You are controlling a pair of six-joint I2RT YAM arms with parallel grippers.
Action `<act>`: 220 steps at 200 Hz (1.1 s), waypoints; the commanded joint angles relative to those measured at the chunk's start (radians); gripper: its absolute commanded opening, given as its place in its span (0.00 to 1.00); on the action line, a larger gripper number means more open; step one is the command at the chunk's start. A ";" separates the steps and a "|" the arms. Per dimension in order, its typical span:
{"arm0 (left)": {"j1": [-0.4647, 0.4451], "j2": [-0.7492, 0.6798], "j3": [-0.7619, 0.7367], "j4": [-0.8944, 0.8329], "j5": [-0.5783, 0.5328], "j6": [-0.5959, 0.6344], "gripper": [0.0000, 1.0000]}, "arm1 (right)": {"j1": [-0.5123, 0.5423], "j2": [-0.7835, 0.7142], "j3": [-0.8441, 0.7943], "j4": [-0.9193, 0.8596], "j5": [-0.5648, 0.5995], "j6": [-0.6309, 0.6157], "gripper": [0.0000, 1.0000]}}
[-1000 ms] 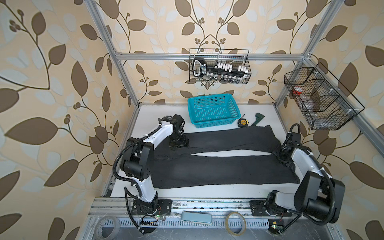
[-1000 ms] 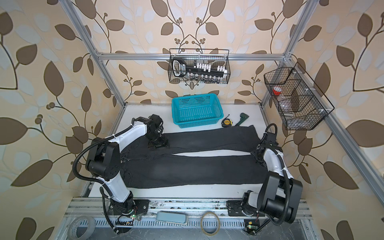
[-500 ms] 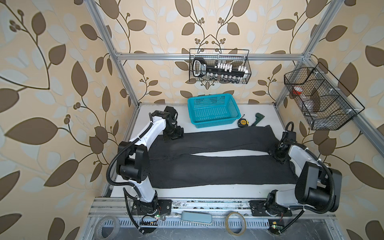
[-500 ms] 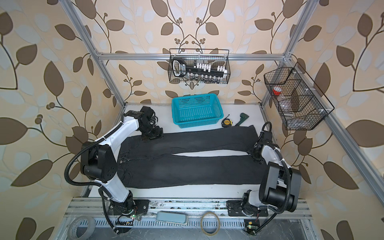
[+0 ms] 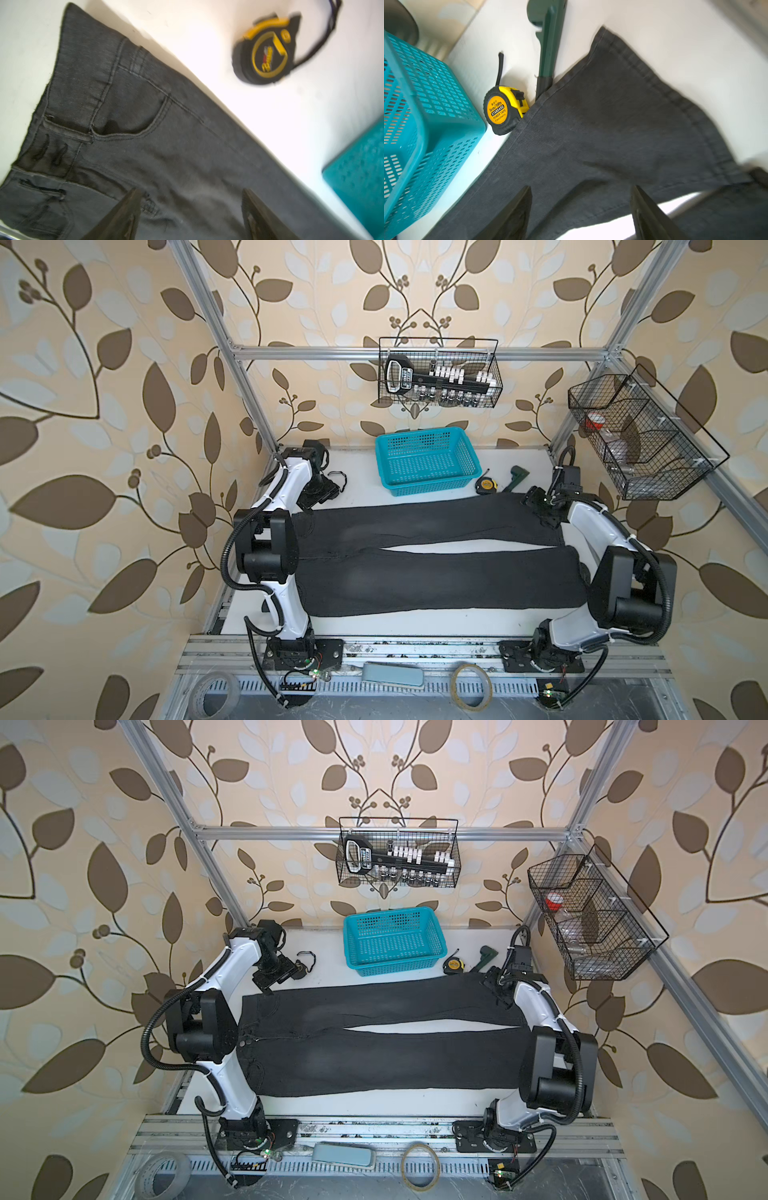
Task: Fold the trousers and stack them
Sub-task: 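Reach both grippers to the jeans edge farthest from the robot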
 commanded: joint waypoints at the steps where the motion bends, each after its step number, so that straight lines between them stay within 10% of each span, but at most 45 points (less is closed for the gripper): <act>1: 0.006 0.043 0.074 -0.027 -0.110 -0.205 0.75 | 0.016 0.044 0.056 0.016 -0.060 0.088 0.75; 157: 0.117 0.391 0.244 -0.070 -0.159 -0.266 0.62 | 0.003 0.221 0.294 -0.134 -0.061 0.072 0.76; 220: 0.122 0.414 0.240 -0.065 -0.118 -0.228 0.15 | 0.003 0.251 0.334 -0.165 -0.015 0.087 0.75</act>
